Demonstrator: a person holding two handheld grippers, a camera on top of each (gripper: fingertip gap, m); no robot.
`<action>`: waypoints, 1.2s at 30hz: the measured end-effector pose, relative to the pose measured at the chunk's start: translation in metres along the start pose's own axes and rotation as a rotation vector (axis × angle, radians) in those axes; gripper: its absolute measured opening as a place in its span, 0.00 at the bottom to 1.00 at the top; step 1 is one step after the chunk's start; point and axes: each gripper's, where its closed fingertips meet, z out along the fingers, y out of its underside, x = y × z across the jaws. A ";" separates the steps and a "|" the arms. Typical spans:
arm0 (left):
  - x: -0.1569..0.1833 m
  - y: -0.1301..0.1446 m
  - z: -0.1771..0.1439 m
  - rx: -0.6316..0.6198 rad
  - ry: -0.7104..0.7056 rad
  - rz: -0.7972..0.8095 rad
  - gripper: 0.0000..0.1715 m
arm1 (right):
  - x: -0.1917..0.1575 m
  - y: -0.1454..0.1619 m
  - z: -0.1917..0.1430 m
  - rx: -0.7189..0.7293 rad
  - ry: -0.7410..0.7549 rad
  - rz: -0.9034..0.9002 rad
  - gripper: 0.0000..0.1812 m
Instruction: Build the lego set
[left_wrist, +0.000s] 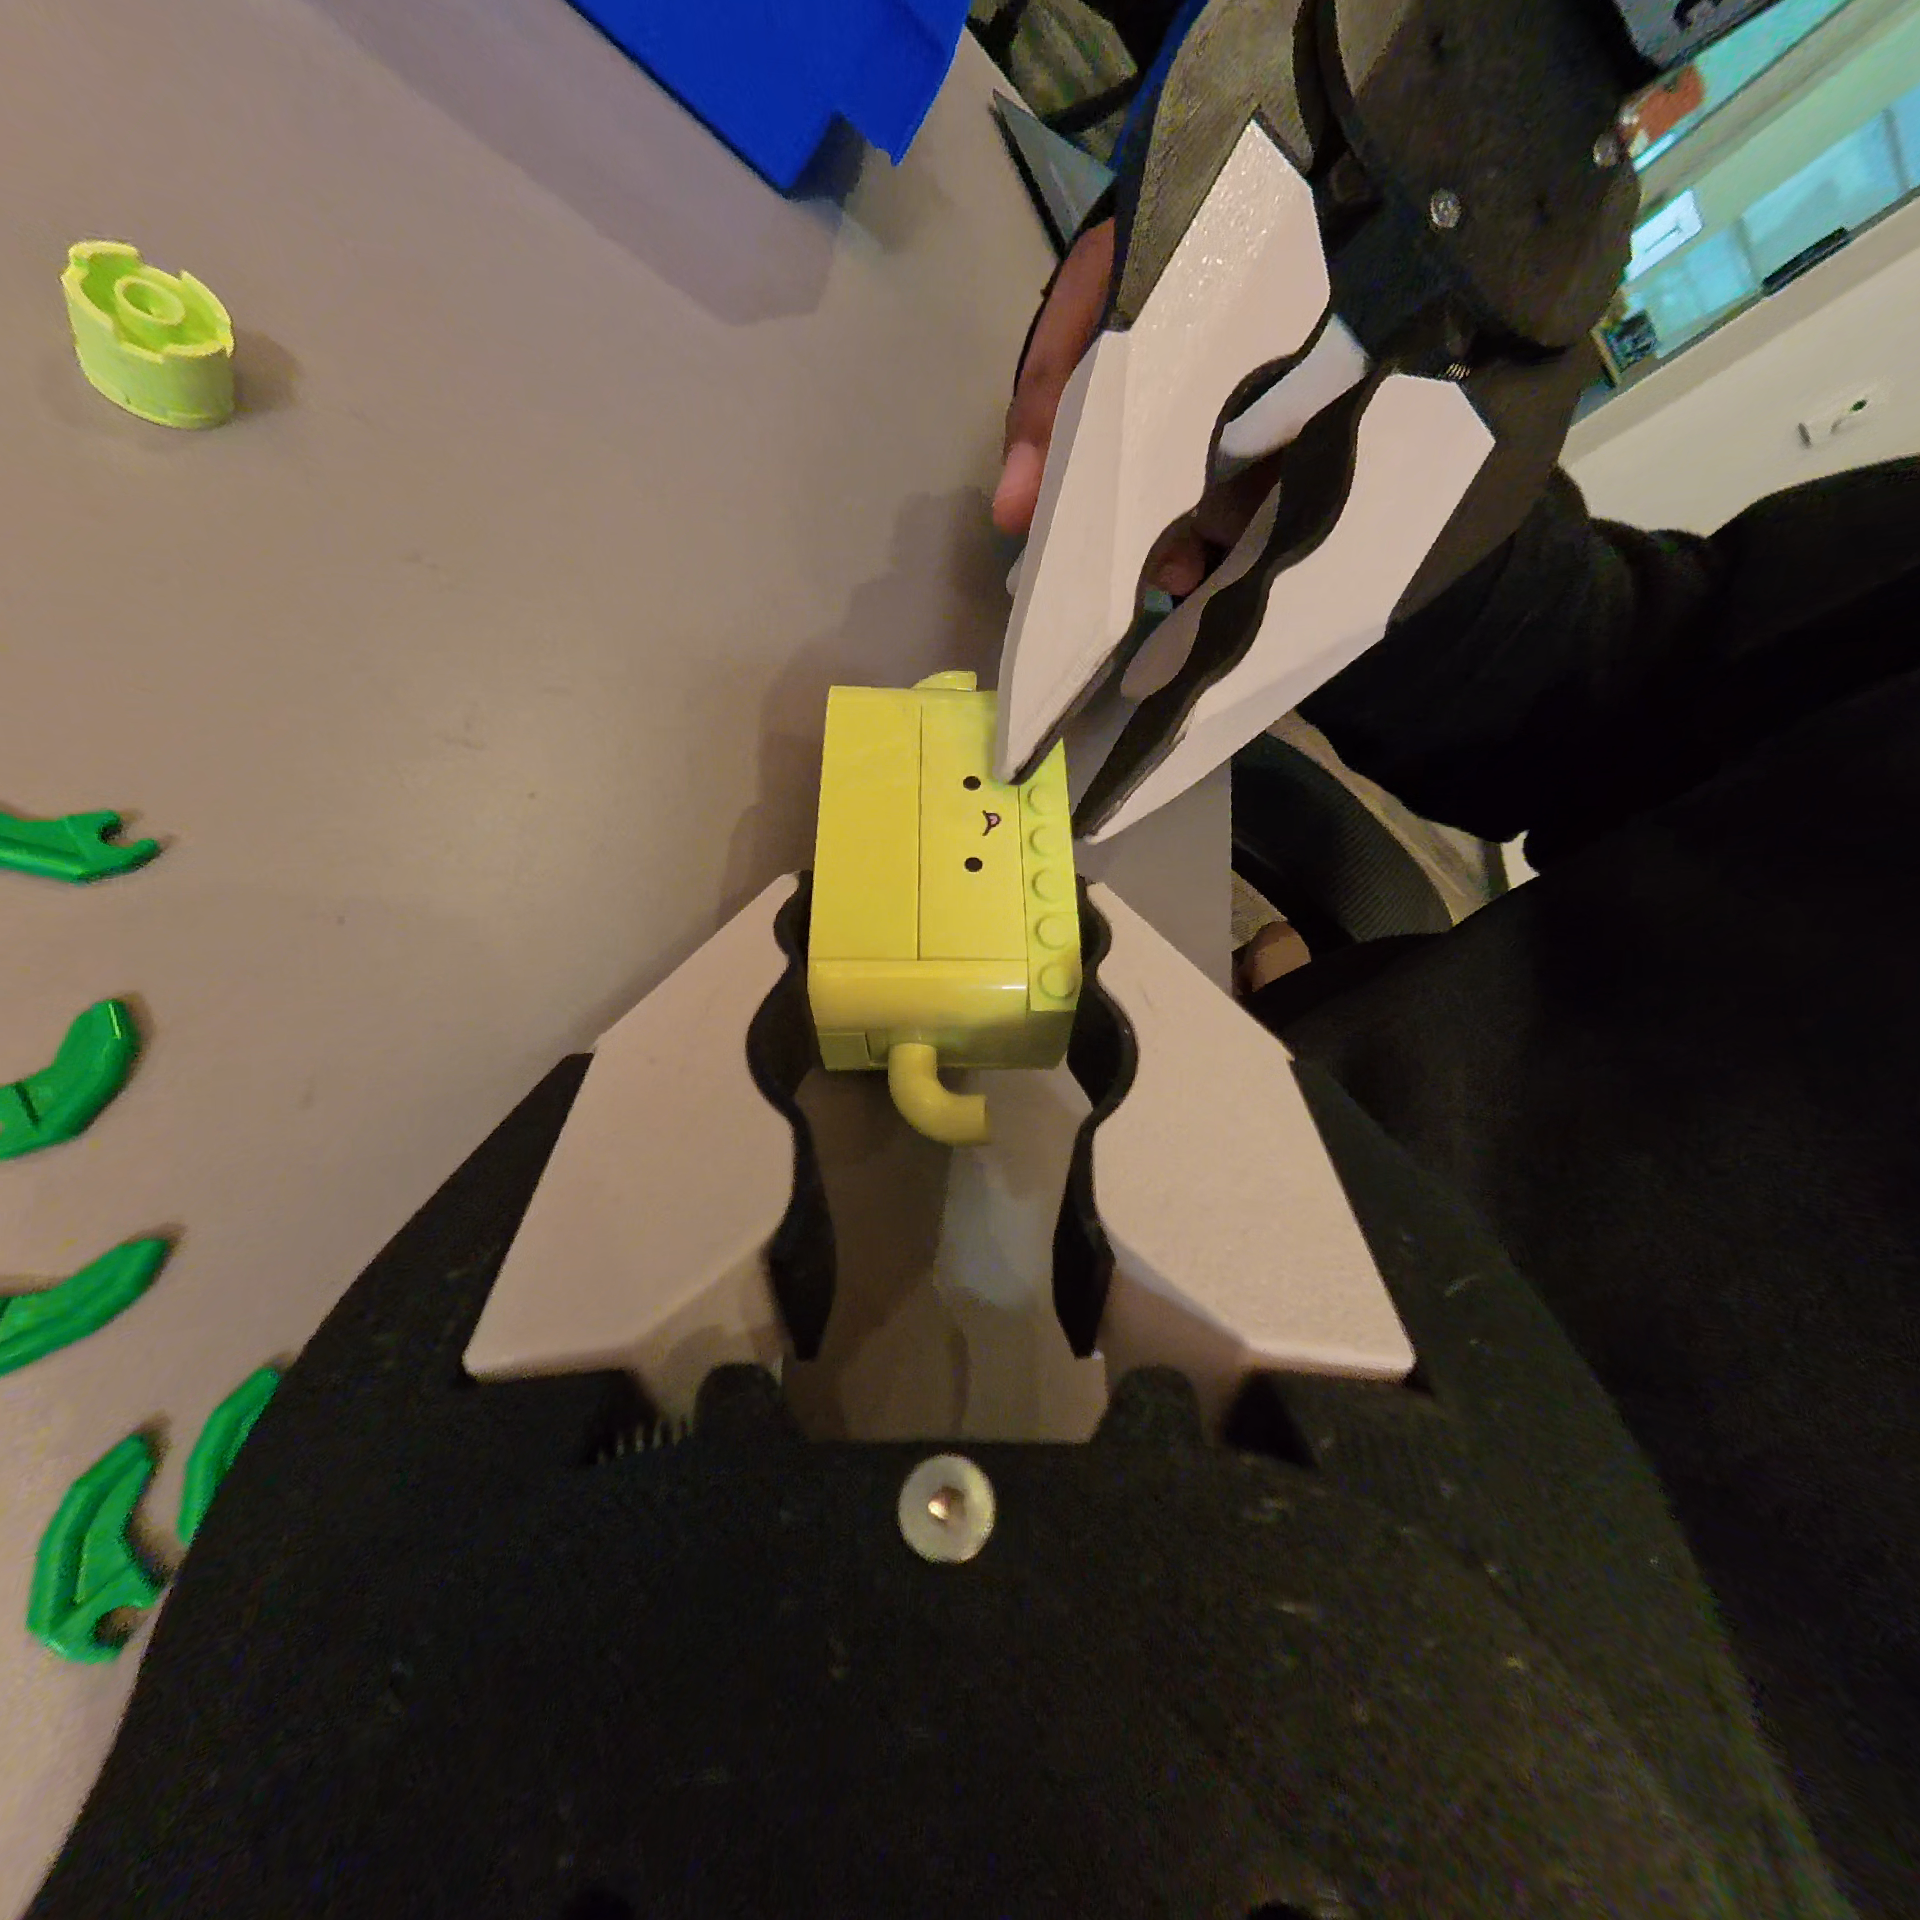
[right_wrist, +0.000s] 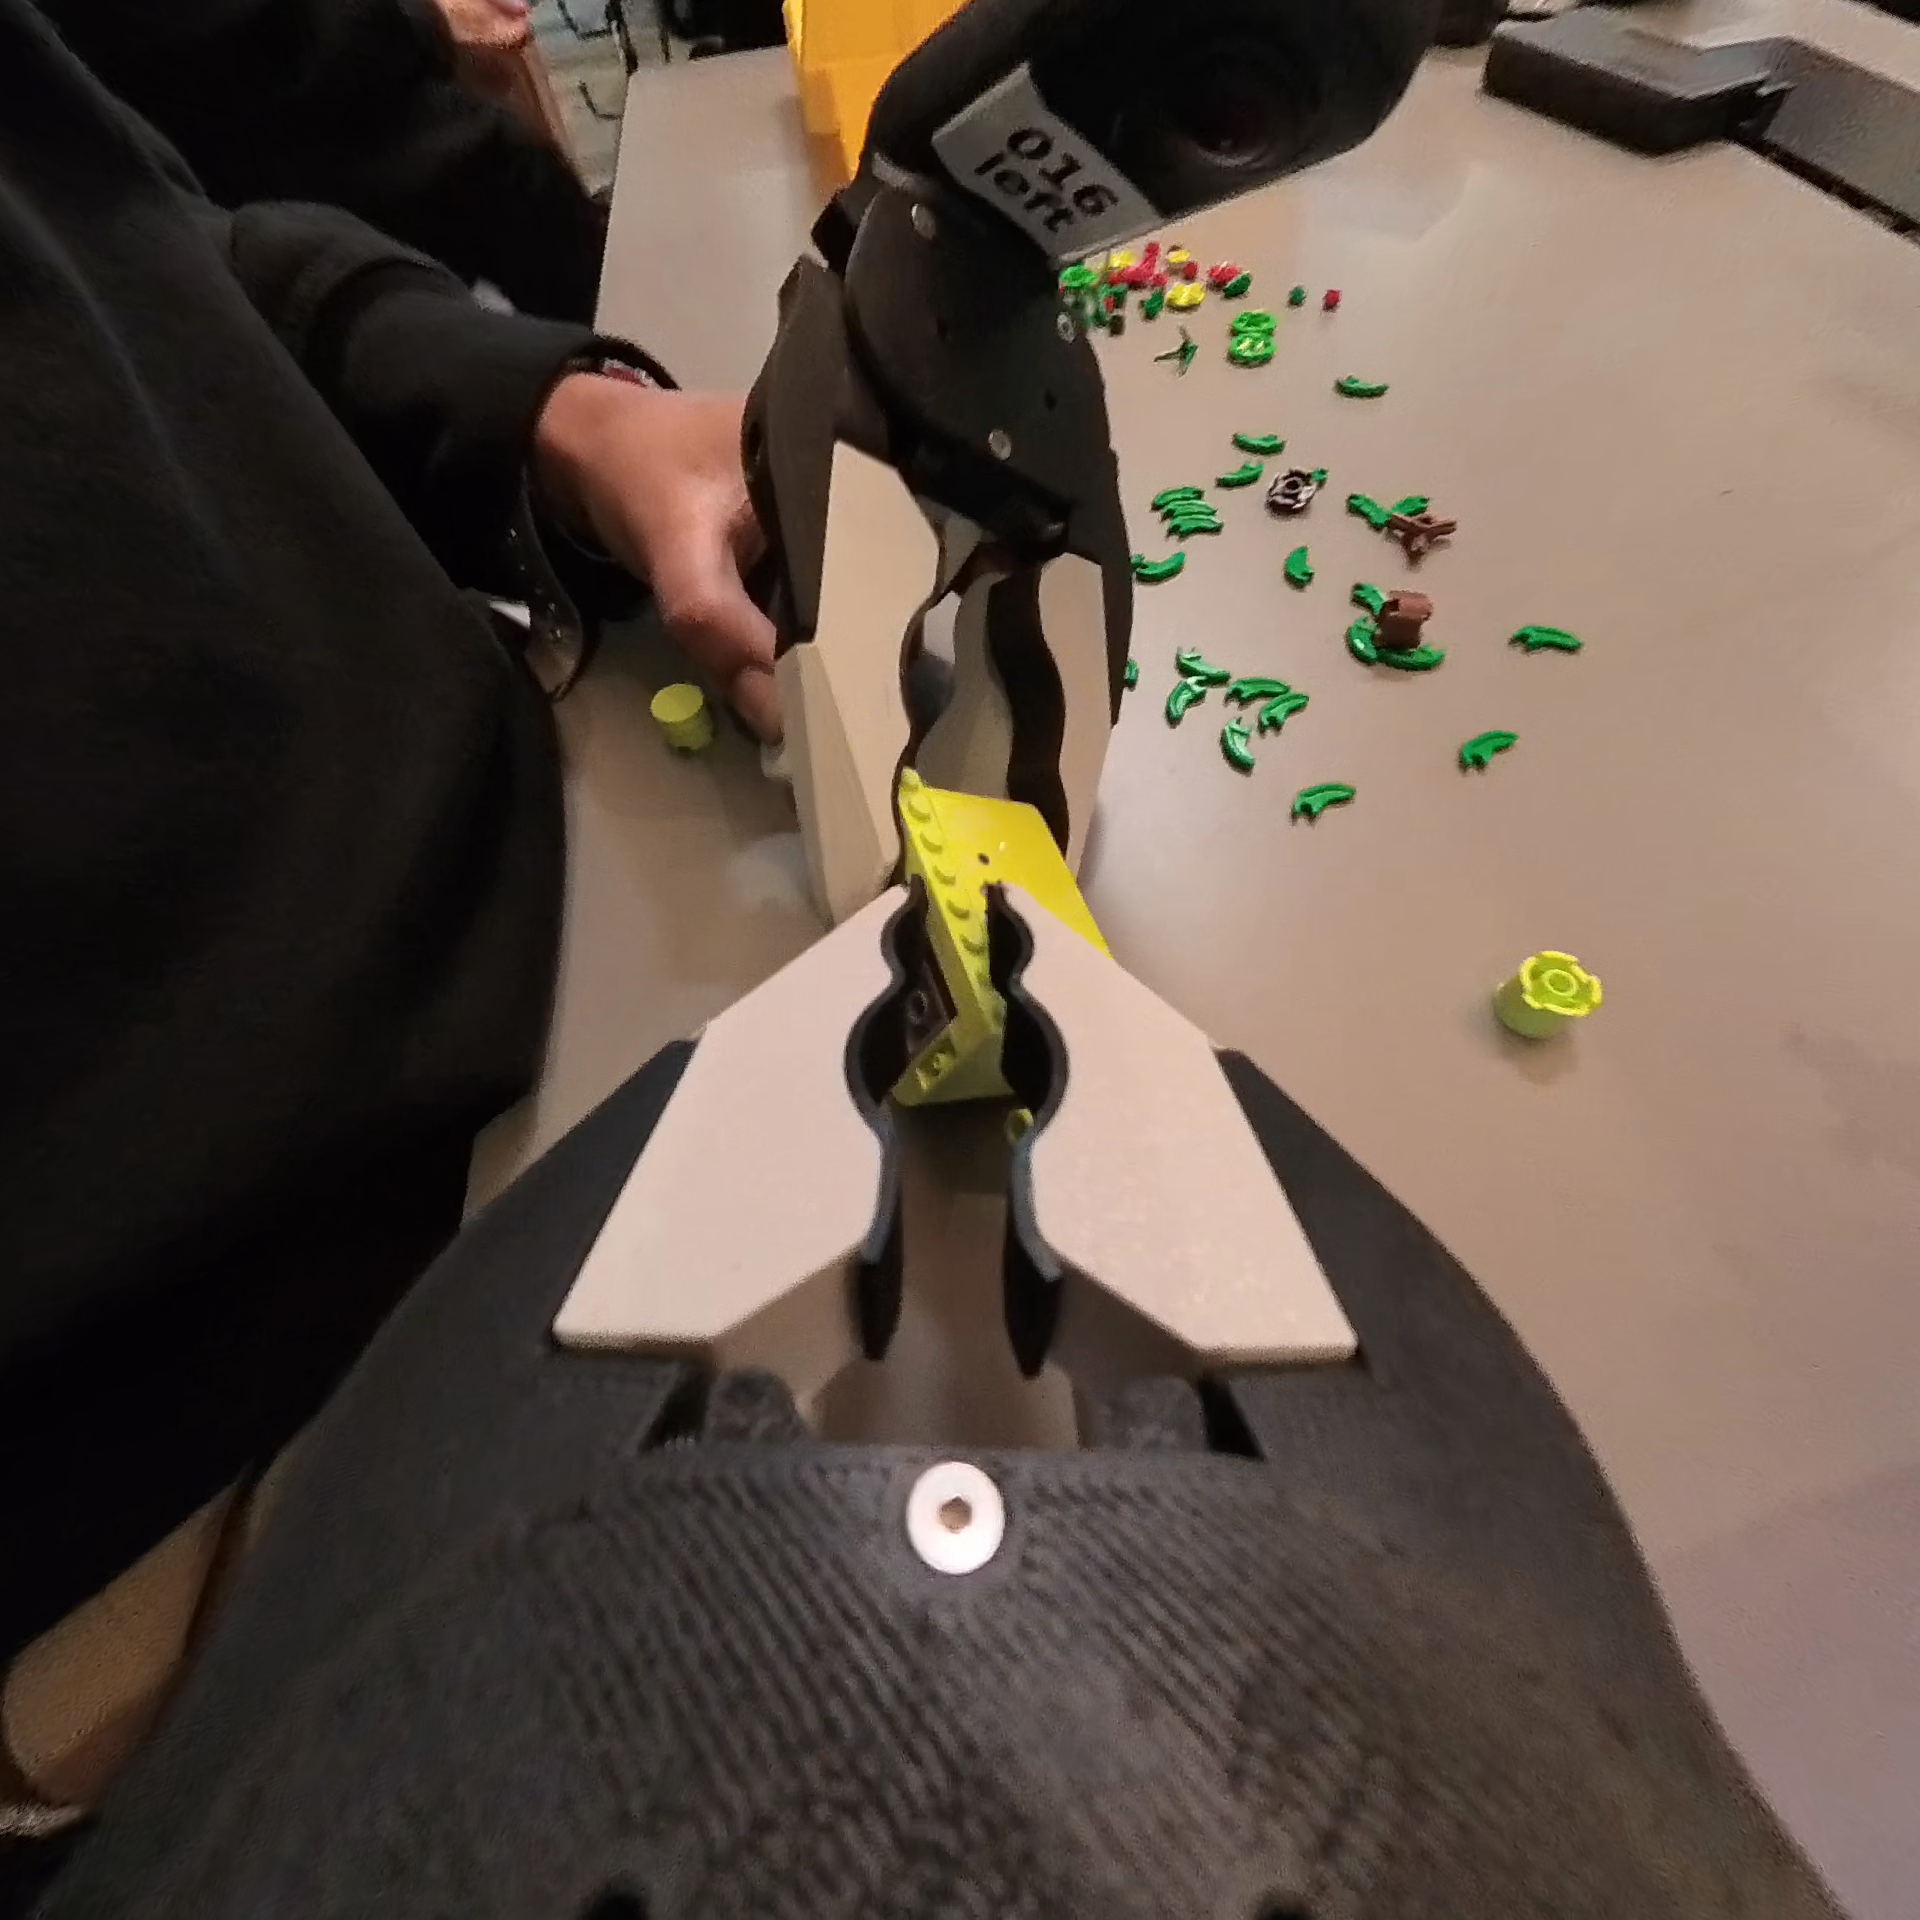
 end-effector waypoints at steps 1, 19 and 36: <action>0.000 0.000 0.000 -0.003 -0.006 0.009 0.27 | -0.002 0.001 0.000 -0.018 -0.014 -0.018 0.05; -0.004 0.006 0.005 -0.061 -0.152 0.172 0.27 | -0.005 0.006 0.002 -0.451 0.041 -0.414 0.02; -0.007 0.006 0.007 -0.064 -0.222 0.213 0.27 | 0.028 -0.038 -0.020 -0.215 0.347 -0.345 0.00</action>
